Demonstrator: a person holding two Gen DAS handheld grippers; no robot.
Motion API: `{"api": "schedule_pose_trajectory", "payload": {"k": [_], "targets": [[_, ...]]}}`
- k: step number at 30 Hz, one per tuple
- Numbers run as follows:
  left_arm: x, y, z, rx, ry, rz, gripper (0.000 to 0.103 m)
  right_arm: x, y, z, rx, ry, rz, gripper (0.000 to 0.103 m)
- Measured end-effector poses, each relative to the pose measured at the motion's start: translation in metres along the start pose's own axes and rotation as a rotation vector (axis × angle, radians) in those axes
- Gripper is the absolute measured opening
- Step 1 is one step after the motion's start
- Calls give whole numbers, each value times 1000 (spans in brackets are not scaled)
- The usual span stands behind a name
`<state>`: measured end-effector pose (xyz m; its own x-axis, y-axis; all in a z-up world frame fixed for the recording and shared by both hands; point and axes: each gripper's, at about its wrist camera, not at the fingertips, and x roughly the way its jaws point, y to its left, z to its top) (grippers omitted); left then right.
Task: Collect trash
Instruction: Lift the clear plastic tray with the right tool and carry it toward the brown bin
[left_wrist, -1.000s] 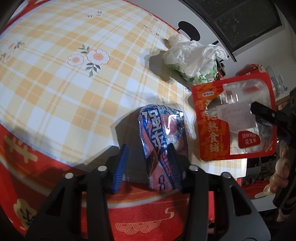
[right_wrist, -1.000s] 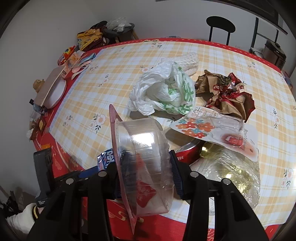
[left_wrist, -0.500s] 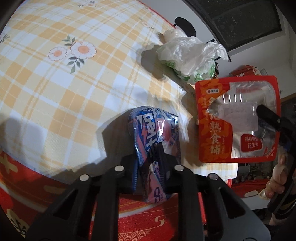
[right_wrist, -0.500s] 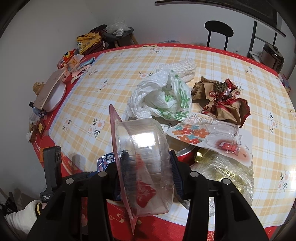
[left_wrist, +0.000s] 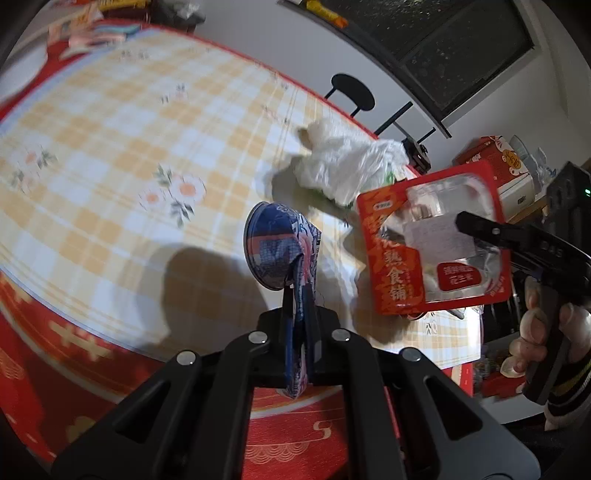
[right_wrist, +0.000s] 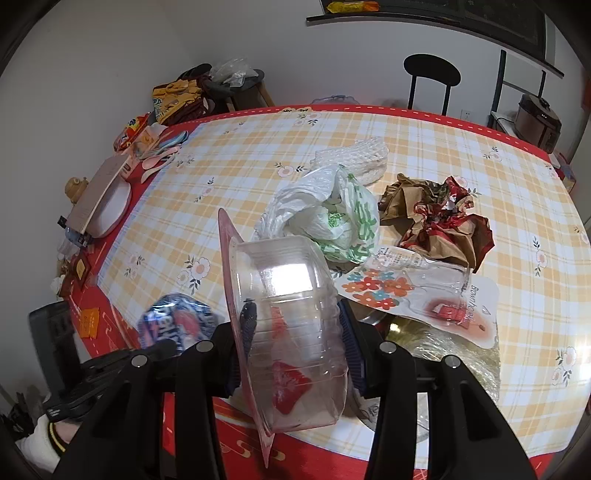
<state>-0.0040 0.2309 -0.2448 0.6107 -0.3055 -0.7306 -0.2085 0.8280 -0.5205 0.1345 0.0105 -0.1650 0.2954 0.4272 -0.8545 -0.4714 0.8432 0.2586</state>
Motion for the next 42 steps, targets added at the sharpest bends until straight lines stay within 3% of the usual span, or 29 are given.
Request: {"api": "schedule_pose_trajectory", "payload": {"k": [12, 21, 27, 33, 42], "targets": [[-58, -14, 30, 77, -119, 21, 9, -13, 11, 18, 42, -78, 32, 45], [-76, -34, 65, 181, -161, -43, 9, -63, -10, 29, 152, -232, 14, 45], [-70, -63, 75, 245, -151, -117, 9, -105, -56, 19, 250, -316, -64, 45], [-59, -101, 69, 287, -137, -157, 9, -153, -127, -8, 389, -402, -125, 45], [-42, -177, 48, 286, -155, -141, 9, -200, -243, -59, 517, -453, -148, 44]]}}
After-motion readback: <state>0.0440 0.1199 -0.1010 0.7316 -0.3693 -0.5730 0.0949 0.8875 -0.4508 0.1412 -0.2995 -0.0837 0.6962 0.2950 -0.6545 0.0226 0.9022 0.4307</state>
